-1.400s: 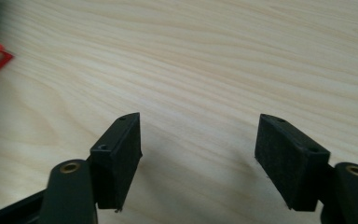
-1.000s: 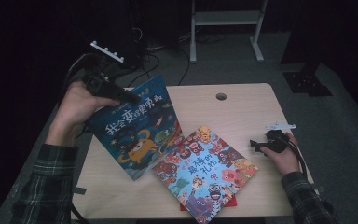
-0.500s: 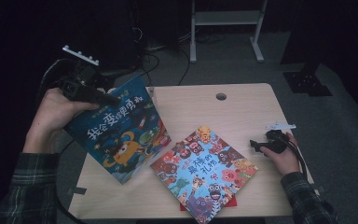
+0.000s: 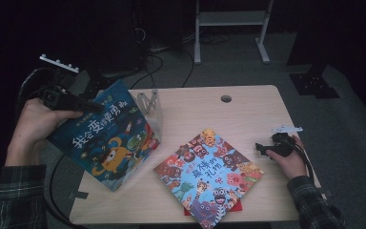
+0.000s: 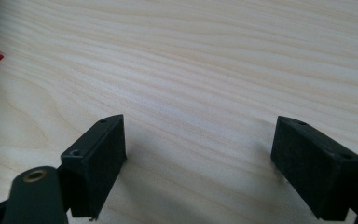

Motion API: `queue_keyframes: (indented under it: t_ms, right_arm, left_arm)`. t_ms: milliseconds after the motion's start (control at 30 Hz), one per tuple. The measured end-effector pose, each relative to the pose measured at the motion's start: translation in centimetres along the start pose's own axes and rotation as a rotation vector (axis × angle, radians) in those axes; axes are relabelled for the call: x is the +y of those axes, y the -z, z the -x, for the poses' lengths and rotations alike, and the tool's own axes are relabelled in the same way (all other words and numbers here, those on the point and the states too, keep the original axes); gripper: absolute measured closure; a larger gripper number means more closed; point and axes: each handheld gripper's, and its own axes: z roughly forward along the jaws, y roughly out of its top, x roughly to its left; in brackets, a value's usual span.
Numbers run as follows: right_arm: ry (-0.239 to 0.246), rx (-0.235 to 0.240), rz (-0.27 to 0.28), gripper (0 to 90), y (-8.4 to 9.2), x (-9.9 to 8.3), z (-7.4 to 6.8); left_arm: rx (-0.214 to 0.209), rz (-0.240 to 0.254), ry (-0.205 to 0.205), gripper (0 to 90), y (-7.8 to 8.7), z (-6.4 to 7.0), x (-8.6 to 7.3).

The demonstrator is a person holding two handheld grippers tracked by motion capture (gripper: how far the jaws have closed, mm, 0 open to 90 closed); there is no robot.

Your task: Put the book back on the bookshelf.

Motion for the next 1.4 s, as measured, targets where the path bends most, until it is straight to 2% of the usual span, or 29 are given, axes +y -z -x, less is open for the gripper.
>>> queue_keyframes:
  t_ms: [167, 400, 767, 967, 1100, 1400]
  right_arm:
    - [0.000, 0.000, 0.000, 16.7, 0.0, 0.0, 0.0]
    - [0.000, 0.000, 0.000, 16.7, 0.0, 0.0, 0.0]
    - [0.000, 0.000, 0.000, 16.7, 0.0, 0.0, 0.0]
    - [0.000, 0.000, 0.000, 16.7, 0.0, 0.0, 0.0]
    - [0.000, 0.000, -0.001, 16.7, 0.0, 0.0, 0.0]
    - [0.000, 0.000, -0.001, 16.7, 0.0, 0.0, 0.0]
  left_arm:
    - [0.036, 0.008, 0.030, 82.4, 0.6, -0.7, -0.8]
    - [0.055, 0.011, 0.069, 82.4, 1.5, -1.8, -1.9]
    - [0.114, 0.014, 0.141, 82.4, 2.7, -3.8, -3.6]
    - [0.134, 0.015, 0.182, 82.4, 3.2, -4.9, -3.7]
    - [0.174, 0.012, 0.203, 82.4, 3.4, -5.5, -3.5]
    - [0.226, 0.024, 0.263, 82.4, 2.6, -7.6, -2.9]
